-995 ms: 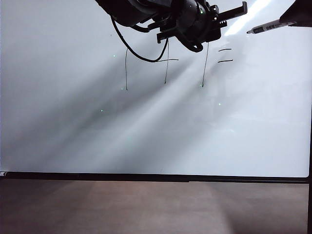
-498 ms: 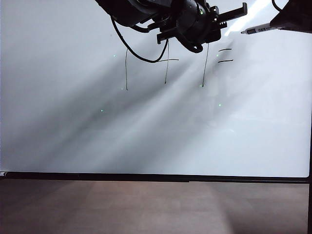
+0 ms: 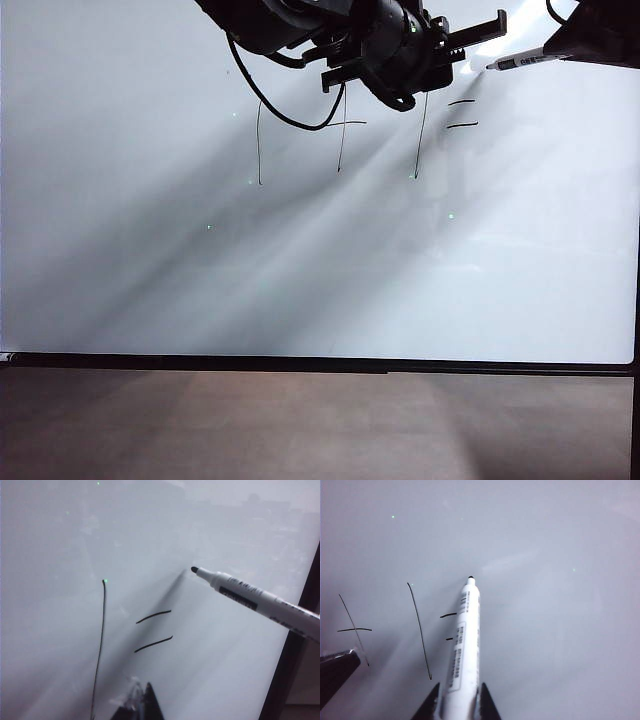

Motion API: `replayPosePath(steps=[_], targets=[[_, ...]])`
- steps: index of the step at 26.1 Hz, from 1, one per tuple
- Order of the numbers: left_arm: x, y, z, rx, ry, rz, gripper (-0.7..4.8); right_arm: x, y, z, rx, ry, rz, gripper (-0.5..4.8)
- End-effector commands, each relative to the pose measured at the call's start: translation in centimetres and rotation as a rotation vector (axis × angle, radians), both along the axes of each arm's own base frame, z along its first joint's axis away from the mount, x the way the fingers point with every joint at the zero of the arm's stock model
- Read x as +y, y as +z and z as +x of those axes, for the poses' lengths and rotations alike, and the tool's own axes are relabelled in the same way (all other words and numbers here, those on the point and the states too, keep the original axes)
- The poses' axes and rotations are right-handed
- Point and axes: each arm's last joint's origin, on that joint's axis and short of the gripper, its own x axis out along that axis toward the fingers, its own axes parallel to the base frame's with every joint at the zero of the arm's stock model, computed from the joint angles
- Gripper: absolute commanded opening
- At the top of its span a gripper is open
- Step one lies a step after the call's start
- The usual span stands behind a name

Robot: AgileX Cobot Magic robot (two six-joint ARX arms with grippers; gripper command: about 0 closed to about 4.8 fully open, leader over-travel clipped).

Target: Reach to the right to find the marker pen, pick it up, and write the answer to the math problem on the whiteboard.

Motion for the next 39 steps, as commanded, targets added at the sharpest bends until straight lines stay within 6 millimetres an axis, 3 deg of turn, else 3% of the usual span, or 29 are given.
replayPosePath(steps=[1, 27, 39], targets=[[0.0, 0.4, -0.1, -0.012, -0.003, -0.013, -0.04, 0.0, 0.4, -0.1, -0.023, 0.002, -0.014, -0.07], [0.0, 0.4, -0.2, -0.012, -0.003, -0.013, -0.04, -0.2, 0.2, 0.5, -0.012, -0.067, -0.026, -0.07], [0.0, 0.4, -0.2, -0.011, -0.003, -0.012, -0.05, -2.2, 0.1, 0.6, -0.003, -0.142, -0.025, -0.07]])
